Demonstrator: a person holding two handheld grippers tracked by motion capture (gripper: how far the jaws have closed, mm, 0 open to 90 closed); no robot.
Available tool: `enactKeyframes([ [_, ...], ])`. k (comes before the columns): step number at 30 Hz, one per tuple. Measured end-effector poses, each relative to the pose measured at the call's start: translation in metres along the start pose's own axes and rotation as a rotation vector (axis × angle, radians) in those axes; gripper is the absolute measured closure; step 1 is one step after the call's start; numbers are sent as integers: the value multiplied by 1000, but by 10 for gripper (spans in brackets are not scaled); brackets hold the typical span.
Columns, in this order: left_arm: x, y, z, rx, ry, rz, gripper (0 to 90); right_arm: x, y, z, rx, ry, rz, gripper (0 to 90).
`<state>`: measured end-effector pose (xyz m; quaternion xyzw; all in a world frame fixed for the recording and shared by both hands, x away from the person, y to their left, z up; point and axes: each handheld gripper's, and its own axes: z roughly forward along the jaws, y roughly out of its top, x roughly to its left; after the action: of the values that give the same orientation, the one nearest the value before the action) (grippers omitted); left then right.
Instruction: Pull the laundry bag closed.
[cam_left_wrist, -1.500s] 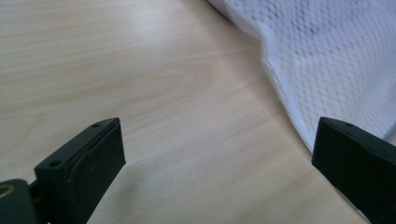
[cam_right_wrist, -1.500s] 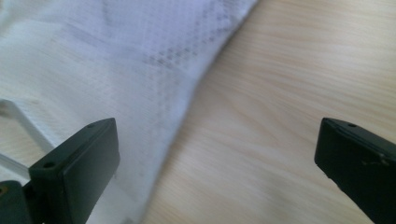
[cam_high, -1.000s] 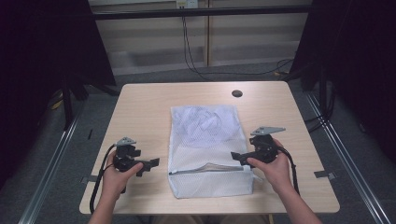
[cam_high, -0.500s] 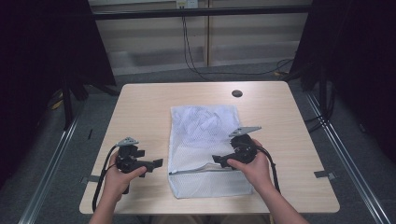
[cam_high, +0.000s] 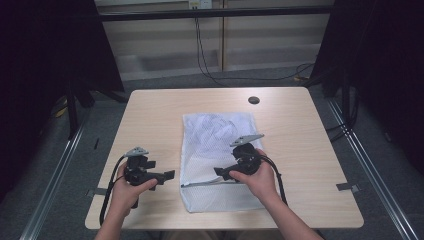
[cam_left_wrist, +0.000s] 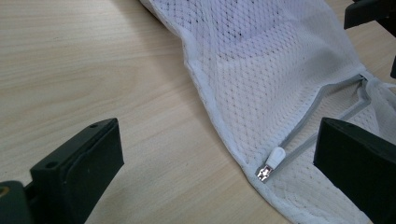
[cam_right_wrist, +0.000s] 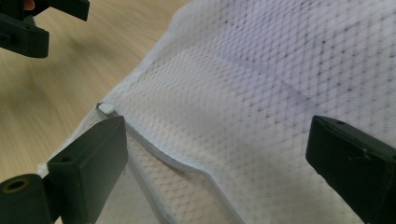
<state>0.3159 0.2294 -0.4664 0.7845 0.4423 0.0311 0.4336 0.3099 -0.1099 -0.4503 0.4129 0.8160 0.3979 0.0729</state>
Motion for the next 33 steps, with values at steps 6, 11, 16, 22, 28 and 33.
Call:
enactKeyframes([
  [6,0,0,-4,3,3,7,18,11,5,9,16,11,-35,60],
  [11,-2,-1,-4,7,-5,-1,21,17,9,14,20,20,-42,63],
  [16,-2,-1,-4,13,-2,2,26,22,12,19,23,35,-57,82],
  [22,-3,0,-4,17,-1,3,33,28,13,25,45,53,-59,128],
  [28,-2,0,-5,32,4,8,37,34,16,29,47,79,-62,169],
  [33,-2,0,-6,32,3,5,39,38,17,34,46,94,-57,196],
])
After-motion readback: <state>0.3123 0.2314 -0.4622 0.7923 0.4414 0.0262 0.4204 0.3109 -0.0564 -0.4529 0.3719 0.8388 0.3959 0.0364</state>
